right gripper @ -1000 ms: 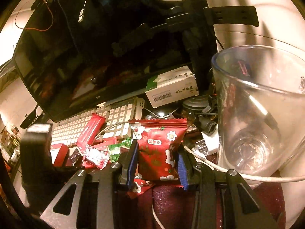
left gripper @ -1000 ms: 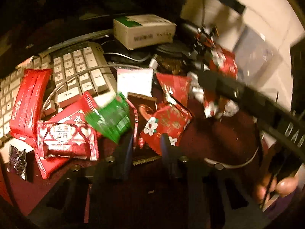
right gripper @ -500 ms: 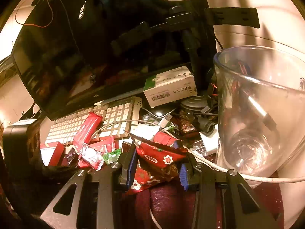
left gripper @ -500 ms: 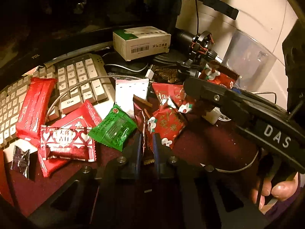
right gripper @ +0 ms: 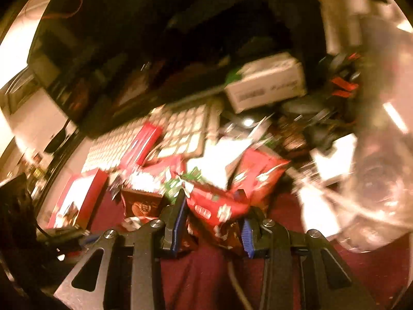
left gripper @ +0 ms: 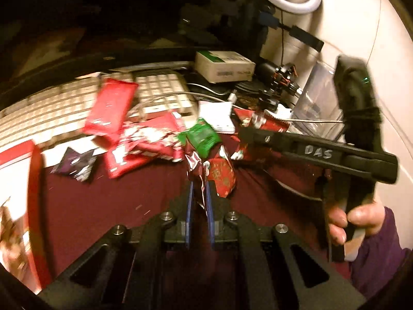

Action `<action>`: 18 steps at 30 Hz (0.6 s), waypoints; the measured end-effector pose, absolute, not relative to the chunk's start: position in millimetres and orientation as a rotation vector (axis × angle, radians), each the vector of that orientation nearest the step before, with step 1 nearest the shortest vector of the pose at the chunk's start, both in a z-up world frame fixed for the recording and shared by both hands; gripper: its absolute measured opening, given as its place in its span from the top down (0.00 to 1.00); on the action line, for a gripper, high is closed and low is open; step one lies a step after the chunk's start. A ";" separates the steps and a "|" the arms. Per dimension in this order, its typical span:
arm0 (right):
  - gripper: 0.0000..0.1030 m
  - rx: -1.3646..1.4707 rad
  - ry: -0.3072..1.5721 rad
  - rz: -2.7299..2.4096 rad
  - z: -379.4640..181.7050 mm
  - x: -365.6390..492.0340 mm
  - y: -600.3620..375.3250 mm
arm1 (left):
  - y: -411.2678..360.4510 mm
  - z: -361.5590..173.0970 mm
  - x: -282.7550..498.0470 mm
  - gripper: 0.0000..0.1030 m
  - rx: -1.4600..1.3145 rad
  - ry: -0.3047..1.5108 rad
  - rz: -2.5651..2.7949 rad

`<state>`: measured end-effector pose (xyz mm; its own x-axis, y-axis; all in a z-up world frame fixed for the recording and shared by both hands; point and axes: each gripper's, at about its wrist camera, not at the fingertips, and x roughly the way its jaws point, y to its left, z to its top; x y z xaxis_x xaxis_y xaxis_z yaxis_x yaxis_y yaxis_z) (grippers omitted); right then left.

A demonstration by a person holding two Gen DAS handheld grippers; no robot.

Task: Organize snacks
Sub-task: 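Lift the red flowered bag with the left gripper while right holds its bag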

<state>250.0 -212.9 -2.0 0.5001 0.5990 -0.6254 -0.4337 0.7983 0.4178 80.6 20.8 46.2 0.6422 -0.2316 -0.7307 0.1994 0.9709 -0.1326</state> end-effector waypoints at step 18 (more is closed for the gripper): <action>0.66 0.247 0.850 0.771 21.3 206.9 -186.7 | 98.3 66.7 -7.2 0.93 -0.130 0.773 -0.160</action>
<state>206.9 -186.7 21.3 0.4136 0.6992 -0.5831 -0.5124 0.7082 0.4857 -7.2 98.3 66.7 0.7043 -0.1913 -0.6836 0.0963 0.9799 -0.1750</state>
